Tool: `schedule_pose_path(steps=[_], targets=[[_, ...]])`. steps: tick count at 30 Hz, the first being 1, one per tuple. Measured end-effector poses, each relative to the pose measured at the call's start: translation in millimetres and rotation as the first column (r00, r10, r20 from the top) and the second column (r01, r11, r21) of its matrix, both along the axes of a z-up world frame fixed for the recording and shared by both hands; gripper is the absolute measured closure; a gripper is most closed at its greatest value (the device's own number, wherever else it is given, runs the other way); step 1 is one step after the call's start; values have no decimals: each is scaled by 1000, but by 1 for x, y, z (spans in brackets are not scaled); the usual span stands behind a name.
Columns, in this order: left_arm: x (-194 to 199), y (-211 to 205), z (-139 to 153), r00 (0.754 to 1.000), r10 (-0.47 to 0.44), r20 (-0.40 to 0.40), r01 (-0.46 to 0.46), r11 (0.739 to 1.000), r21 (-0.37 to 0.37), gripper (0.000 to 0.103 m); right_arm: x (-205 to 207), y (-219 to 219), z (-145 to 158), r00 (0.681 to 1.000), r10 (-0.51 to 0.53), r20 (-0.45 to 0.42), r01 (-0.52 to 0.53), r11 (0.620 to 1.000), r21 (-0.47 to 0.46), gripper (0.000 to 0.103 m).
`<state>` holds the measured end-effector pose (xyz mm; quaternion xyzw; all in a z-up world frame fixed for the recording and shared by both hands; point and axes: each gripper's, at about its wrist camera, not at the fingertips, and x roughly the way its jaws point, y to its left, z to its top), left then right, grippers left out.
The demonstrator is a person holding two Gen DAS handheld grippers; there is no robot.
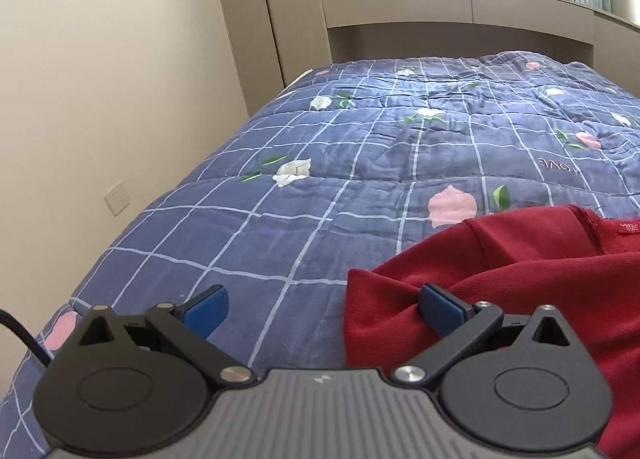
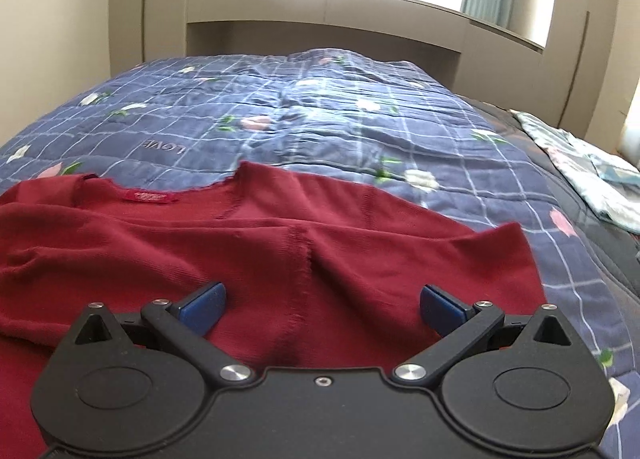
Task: Fold small clothes
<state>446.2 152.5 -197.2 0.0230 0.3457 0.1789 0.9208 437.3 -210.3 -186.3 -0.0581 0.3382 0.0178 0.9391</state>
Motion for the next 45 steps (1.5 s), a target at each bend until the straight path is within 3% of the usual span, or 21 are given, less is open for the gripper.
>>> schedule_pose_path(steps=[6, 12, 13, 14, 17, 19, 20, 27, 30, 33, 36, 38, 39, 45], targets=[[-9, 14, 13, 999, 15, 28, -13, 997, -78, 1, -3, -5, -4, 1000, -11, 3, 11, 1000, 12, 1], [-5, 20, 18, 993, -120, 14, 121, 981, -152, 14, -6, -4, -8, 1000, -13, 24, 13, 1000, 13, 1], [-3, 19, 17, 990, -142, 0, 140, 978, -156, 25, -6, -5, -9, 1000, -14, 24, 13, 1000, 15, 1], [0, 18, 16, 987, -158, -17, 153, 974, -165, 42, -5, -5, -9, 1000, -14, 24, 13, 1000, 15, 1], [7, 21, 14, 984, -177, -29, 164, 954, -250, 81, -6, -5, -9, 1000, -14, 26, 13, 1000, 14, 1], [9, 20, 15, 988, -153, -28, 141, 957, -253, 96, -7, -5, -9, 1000, -14, 28, 14, 1000, 16, 1], [8, 19, 16, 988, -150, -18, 141, 958, -252, 98, -7, -5, -9, 1000, -14, 28, 14, 1000, 16, 1], [0, 18, 15, 997, -77, 15, 79, 978, -195, 99, -7, -7, -9, 999, -14, 33, 13, 999, 30, 1], [3, 20, 9, 999, -36, 5, 36, 975, -217, 99, -8, -7, -10, 999, -14, 37, 13, 999, 32, 1], [7, 12, 4, 999, -36, -17, 33, 985, -171, 98, -8, -6, -11, 999, -15, 44, 14, 999, 29, 1], [4, 7, 8, 999, -37, -26, 33, 989, -141, 85, -9, -6, -11, 999, -16, 49, 15, 999, 29, 1], [-3, 7, 15, 999, -23, -23, 20, 989, -148, 45, -10, -7, -11, 999, -16, 50, 15, 999, 37, 1], [-9, 6, 18, 1000, -20, -17, 17, 988, -151, 40, -10, -7, -11, 999, -17, 50, 15, 999, 40, 1], [-57, 3, 22, 999, -16, -32, 9, 980, -198, 36, -11, -8, -11, 998, -17, 52, 15, 999, 36, 1]])
